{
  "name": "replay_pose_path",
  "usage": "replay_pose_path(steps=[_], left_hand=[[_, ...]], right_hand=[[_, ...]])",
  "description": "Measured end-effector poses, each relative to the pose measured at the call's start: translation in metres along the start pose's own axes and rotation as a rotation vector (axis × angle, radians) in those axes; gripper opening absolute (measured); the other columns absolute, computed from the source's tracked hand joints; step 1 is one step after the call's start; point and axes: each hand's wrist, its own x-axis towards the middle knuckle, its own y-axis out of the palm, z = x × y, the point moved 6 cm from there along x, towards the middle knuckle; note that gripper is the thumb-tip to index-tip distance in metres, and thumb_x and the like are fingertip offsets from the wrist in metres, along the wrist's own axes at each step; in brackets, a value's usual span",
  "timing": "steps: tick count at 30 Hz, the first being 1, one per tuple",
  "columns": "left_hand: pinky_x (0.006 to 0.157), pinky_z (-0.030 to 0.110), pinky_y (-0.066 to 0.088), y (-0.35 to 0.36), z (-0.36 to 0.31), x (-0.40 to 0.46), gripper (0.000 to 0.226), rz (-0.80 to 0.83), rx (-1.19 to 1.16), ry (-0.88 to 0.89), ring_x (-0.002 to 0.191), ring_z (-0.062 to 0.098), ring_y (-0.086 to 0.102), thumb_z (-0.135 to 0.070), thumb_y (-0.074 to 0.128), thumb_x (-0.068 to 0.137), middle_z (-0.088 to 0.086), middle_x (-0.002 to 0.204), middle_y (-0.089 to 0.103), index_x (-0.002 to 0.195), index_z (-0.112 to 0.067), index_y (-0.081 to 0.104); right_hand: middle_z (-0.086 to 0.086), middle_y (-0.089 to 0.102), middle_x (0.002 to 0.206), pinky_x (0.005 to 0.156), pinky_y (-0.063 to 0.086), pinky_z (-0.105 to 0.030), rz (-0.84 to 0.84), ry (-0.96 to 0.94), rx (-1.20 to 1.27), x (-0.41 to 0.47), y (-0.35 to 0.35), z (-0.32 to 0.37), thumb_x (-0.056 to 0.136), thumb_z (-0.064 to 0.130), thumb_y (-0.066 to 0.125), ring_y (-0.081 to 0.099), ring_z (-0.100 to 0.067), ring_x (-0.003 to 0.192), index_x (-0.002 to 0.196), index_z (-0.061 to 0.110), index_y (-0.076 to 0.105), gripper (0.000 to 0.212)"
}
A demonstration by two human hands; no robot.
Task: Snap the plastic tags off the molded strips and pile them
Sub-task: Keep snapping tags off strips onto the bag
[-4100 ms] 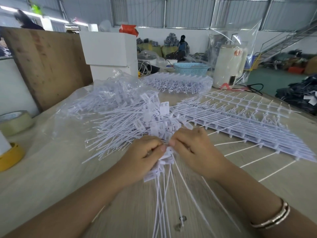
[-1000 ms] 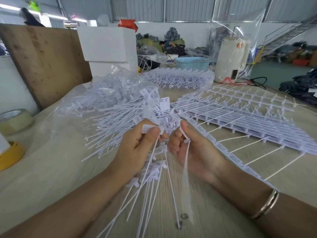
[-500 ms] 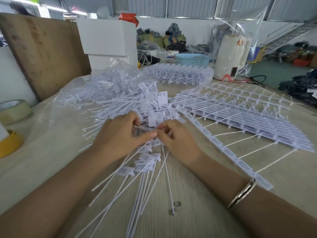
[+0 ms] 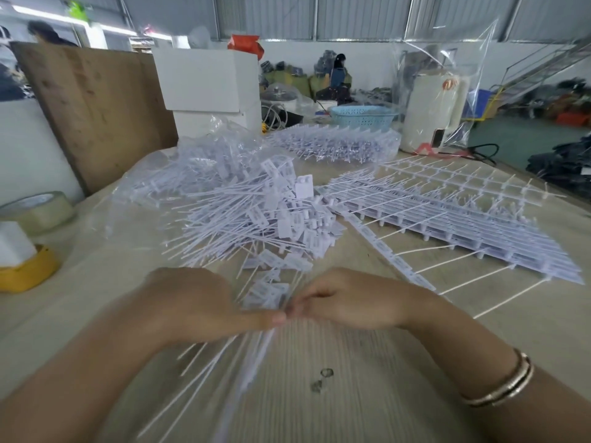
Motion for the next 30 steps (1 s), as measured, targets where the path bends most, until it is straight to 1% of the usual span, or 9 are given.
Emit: replay_pose_path(steps=[4, 7, 10, 12, 15, 17, 20, 25, 30], left_hand=[[0.055, 0.025, 0.030, 0.004, -0.006, -0.002, 0.083, -0.031, 0.060, -0.022, 0.066, 0.005, 0.049, -0.101, 0.029, 0.042, -0.012, 0.070, 0.053, 0.074, -0.027, 0.047], [0.060, 0.027, 0.031, -0.001, -0.010, -0.004, 0.051, -0.098, 0.022, 0.030, 0.074, 0.014, 0.046, -0.077, 0.045, 0.072, -0.010, 0.074, 0.044, 0.077, -0.027, 0.037], [0.067, 0.028, 0.035, -0.001, -0.012, 0.004, 0.019, -0.210, 0.034, 0.046, 0.088, 0.020, 0.055, -0.040, 0.042, 0.093, -0.005, 0.091, 0.053, 0.102, -0.024, 0.042], [0.066, 0.029, 0.036, 0.004, -0.011, 0.010, 0.019, -0.232, 0.015, 0.032, 0.089, 0.021, 0.056, -0.028, 0.039, 0.095, -0.002, 0.092, 0.053, 0.111, -0.018, 0.039], [0.060, 0.031, 0.034, 0.008, -0.006, 0.010, 0.008, -0.229, -0.111, 0.108, 0.070, 0.015, 0.046, -0.029, 0.035, 0.096, -0.006, 0.075, 0.041, 0.100, -0.022, 0.035], [0.057, 0.030, 0.034, 0.006, 0.010, 0.007, 0.015, -0.240, -0.211, 0.145, 0.062, 0.011, 0.045, -0.029, 0.036, 0.096, -0.004, 0.072, 0.043, 0.082, -0.028, 0.031], [0.058, 0.029, 0.038, 0.004, 0.039, 0.002, 0.019, -0.197, -0.409, 0.200, 0.056, 0.008, 0.046, -0.036, 0.041, 0.097, -0.004, 0.068, 0.052, 0.077, -0.037, 0.039], [0.037, 0.016, 0.032, -0.036, 0.076, 0.018, 0.010, -0.341, -0.828, 0.270, 0.038, 0.001, 0.039, -0.044, 0.051, 0.090, -0.014, 0.048, 0.052, 0.086, -0.053, 0.053], [0.034, 0.015, 0.029, -0.109, 0.072, 0.052, 0.014, -0.495, -1.001, 0.307, 0.034, 0.001, 0.035, -0.052, 0.052, 0.071, -0.012, 0.044, 0.044, 0.060, -0.045, 0.054]], right_hand=[[0.010, 0.057, 0.131, 0.101, 0.037, -0.020, -0.006, -0.048, 0.023, 0.011, 0.019, 0.007, 0.096, 0.017, 0.047, 0.050, -0.002, 0.118, 0.124, 0.023, 0.061, 0.032], [0.010, 0.060, 0.126, 0.095, 0.038, -0.015, -0.083, -0.054, 0.083, 0.012, 0.015, 0.001, 0.094, 0.010, 0.046, 0.053, -0.001, 0.110, 0.120, 0.023, 0.065, 0.034], [0.020, 0.070, 0.093, 0.072, 0.040, -0.013, -0.230, -0.079, 0.156, 0.009, -0.003, -0.005, 0.093, 0.009, 0.046, 0.060, -0.005, 0.079, 0.107, 0.025, 0.070, 0.032], [0.030, 0.061, 0.063, 0.059, 0.037, -0.014, -0.389, -0.093, 0.210, 0.004, -0.020, -0.012, 0.094, 0.007, 0.046, 0.052, -0.003, 0.058, 0.098, 0.027, 0.072, 0.033], [0.015, 0.047, 0.046, 0.048, 0.027, -0.024, -0.685, -0.157, 0.403, -0.011, -0.049, -0.025, 0.095, 0.005, 0.045, 0.033, -0.014, 0.048, 0.089, 0.031, 0.072, 0.038], [0.013, 0.038, 0.048, 0.046, 0.022, -0.021, -0.850, -0.250, 0.515, -0.024, -0.065, -0.027, 0.095, 0.002, 0.043, 0.027, -0.011, 0.048, 0.086, 0.031, 0.072, 0.042], [0.010, 0.037, 0.051, 0.046, 0.024, -0.016, -1.006, -0.320, 0.606, -0.037, -0.080, -0.030, 0.094, -0.001, 0.041, 0.028, -0.008, 0.048, 0.085, 0.026, 0.072, 0.042], [0.014, 0.037, 0.049, 0.047, 0.028, -0.014, -1.095, -0.279, 0.621, -0.039, -0.082, -0.042, 0.094, -0.001, 0.040, 0.031, -0.005, 0.047, 0.087, 0.021, 0.071, 0.038], [0.003, 0.039, 0.053, 0.048, 0.025, -0.021, -1.063, -0.307, 0.555, -0.033, -0.076, -0.041, 0.092, 0.007, 0.045, 0.032, -0.013, 0.050, 0.086, 0.028, 0.071, 0.035]])
